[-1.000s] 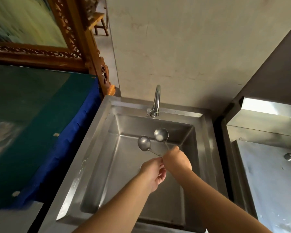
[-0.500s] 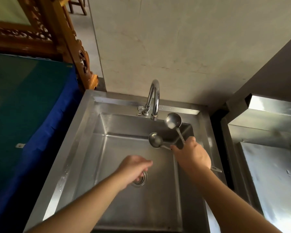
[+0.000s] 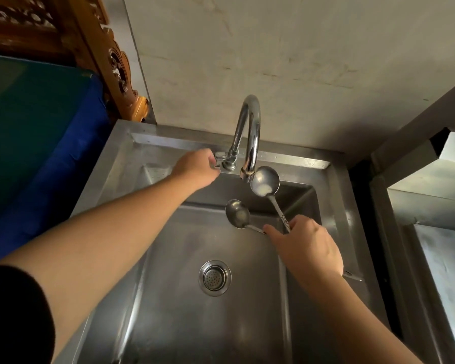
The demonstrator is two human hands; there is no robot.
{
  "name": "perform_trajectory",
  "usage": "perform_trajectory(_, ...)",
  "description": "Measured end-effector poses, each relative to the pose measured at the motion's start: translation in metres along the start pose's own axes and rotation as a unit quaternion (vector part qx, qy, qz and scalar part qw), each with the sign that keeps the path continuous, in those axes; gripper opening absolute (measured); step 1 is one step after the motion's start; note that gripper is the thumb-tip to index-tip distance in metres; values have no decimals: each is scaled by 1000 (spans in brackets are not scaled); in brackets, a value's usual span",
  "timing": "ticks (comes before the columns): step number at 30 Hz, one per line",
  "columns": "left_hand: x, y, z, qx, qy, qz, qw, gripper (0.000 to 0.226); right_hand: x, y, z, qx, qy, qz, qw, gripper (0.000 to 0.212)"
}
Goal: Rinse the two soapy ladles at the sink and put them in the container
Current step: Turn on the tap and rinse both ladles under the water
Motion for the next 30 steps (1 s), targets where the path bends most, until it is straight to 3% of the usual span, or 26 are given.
perform_trajectory(4,9,-6,-4,58,-28,-46,997,52,5,1,-5,-17,7,3,1000,45)
perform_trajectory(8,15,-22,-8,122,-4,-123,985,72,6,2,-3,-29,8,9,1000,41)
perform_trajectory(12,20,-38,0,152,-9,-167,974,33,7,4,3,-40,9,21,999,43)
perform_trajectory(15,23,-43,4,140,16,-163,976,19,7,7,7,-42,7,24,999,44)
perform_trajectory(30,29,-47,7,120,96,-134,979,13,16,24,25,-54,-20,36,998,45)
Point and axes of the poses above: each hand's wrist, its own x-axis towards the middle knuckle, its own z-axis out of the back of the hand, y = z × x, the point moved 9 cm from there along x, towards the middle knuckle, and after that the axes turned 5 degrees about x, right-handed, at the moved point
